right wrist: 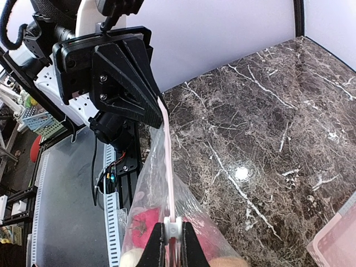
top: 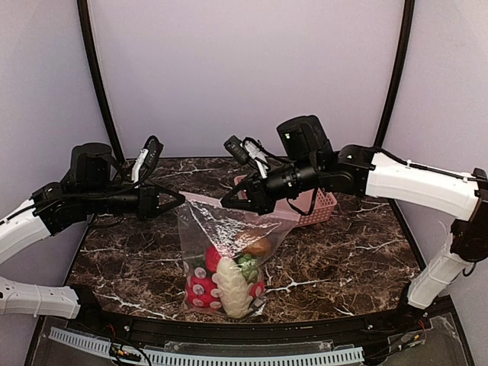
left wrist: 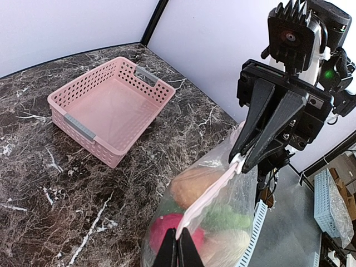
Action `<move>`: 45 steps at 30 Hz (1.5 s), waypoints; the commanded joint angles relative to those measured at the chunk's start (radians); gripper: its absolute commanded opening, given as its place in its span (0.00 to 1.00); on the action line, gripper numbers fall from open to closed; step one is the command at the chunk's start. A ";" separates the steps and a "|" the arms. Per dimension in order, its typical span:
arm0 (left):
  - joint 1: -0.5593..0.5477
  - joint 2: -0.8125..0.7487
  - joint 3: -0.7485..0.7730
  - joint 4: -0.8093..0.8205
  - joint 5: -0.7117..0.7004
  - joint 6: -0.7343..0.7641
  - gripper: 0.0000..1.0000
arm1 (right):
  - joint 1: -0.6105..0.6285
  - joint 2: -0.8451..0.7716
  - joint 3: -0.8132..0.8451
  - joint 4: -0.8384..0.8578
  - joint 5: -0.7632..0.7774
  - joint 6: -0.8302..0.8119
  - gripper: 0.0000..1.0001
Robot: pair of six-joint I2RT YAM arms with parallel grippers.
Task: Place the food in the zip-top bag and seal the zipper
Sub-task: Zip the zipper on the zipper food storage bag.
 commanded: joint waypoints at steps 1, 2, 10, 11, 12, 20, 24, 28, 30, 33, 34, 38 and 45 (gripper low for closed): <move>0.013 -0.034 -0.021 -0.017 -0.103 -0.020 0.01 | -0.017 -0.063 -0.038 -0.030 0.026 0.018 0.00; 0.014 -0.035 -0.022 -0.018 -0.105 -0.022 0.01 | -0.018 -0.068 -0.044 -0.030 0.033 0.020 0.00; 0.015 -0.030 -0.026 -0.028 -0.137 -0.031 0.01 | -0.027 -0.108 -0.089 -0.026 0.068 0.029 0.00; 0.015 -0.028 -0.026 -0.030 -0.142 -0.032 0.01 | -0.029 -0.112 -0.094 -0.027 0.071 0.031 0.00; 0.017 -0.028 -0.027 -0.032 -0.145 -0.033 0.01 | -0.029 -0.117 -0.100 -0.026 0.076 0.033 0.00; 0.041 -0.026 -0.035 -0.040 -0.158 -0.044 0.01 | -0.039 -0.149 -0.135 -0.027 0.098 0.045 0.00; 0.057 -0.028 -0.036 -0.044 -0.158 -0.049 0.01 | -0.045 -0.165 -0.153 -0.028 0.111 0.050 0.00; 0.067 -0.032 -0.043 -0.045 -0.157 -0.054 0.01 | -0.052 -0.176 -0.173 -0.028 0.120 0.058 0.00; 0.072 -0.036 -0.047 -0.045 -0.159 -0.057 0.01 | -0.057 -0.181 -0.182 -0.030 0.123 0.062 0.00; 0.082 -0.041 -0.053 -0.044 -0.163 -0.063 0.01 | -0.062 -0.191 -0.195 -0.031 0.125 0.065 0.00; 0.084 -0.044 -0.053 -0.044 -0.163 -0.065 0.01 | -0.064 -0.194 -0.198 -0.032 0.126 0.066 0.00; 0.097 -0.046 -0.056 -0.049 -0.165 -0.069 0.01 | -0.072 -0.210 -0.213 -0.040 0.135 0.067 0.00; 0.111 -0.043 -0.062 -0.047 -0.163 -0.075 0.01 | -0.088 -0.247 -0.243 -0.051 0.152 0.074 0.00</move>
